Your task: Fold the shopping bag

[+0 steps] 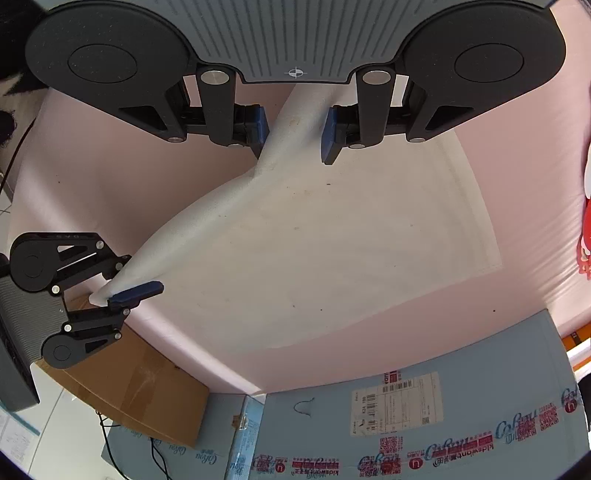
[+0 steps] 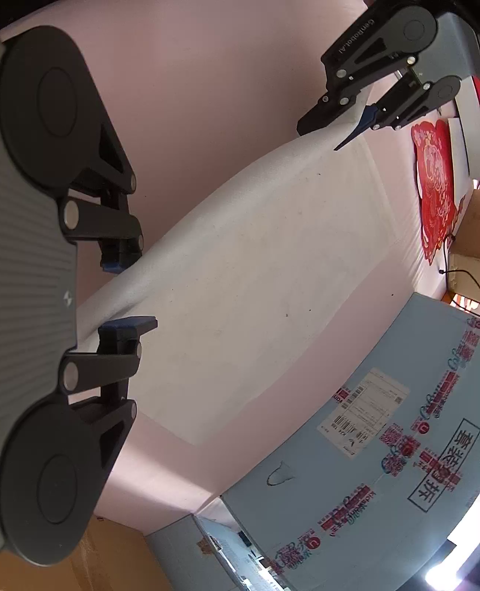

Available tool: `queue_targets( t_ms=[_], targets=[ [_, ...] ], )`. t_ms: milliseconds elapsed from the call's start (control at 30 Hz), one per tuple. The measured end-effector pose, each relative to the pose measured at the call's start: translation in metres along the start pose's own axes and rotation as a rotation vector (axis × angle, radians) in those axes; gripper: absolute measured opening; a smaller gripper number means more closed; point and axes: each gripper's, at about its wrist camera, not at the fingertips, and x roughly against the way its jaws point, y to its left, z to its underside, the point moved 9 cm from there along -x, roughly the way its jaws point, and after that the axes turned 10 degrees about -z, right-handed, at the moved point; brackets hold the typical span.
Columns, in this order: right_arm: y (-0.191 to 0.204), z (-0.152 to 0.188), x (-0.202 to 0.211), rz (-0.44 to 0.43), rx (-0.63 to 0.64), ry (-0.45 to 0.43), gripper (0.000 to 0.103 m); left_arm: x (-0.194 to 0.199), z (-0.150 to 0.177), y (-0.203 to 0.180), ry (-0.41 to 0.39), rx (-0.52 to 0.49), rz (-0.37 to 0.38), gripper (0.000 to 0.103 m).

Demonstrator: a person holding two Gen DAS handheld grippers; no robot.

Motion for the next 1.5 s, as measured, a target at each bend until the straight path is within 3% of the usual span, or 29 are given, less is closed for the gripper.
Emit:
queue_targets(
  t_ms=[500,1000,1233,1400,1500],
  targets=[
    [-0.004,0.008,-0.005,-0.087,-0.138,0.045,0.012,-0.007,-0.002,-0.002,0.034,-0.062,-0.002,0.028],
    [0.009,0.005,-0.004,-0.109,-0.181,0.108,0.011,-0.002,0.008,-0.004,0.059,-0.087,-0.026,0.028],
    [0.018,0.006,0.001,-0.143,-0.221,0.125,0.011,0.007,0.013,-0.005,0.079,-0.081,0.005,0.028],
    [0.011,0.01,0.006,-0.257,-0.368,0.11,0.011,0.011,0.012,0.002,0.081,-0.032,0.041,0.028],
    [-0.006,0.011,0.005,-0.281,-0.467,0.09,0.011,0.011,0.008,0.013,0.075,0.028,0.054,0.028]
  ],
)
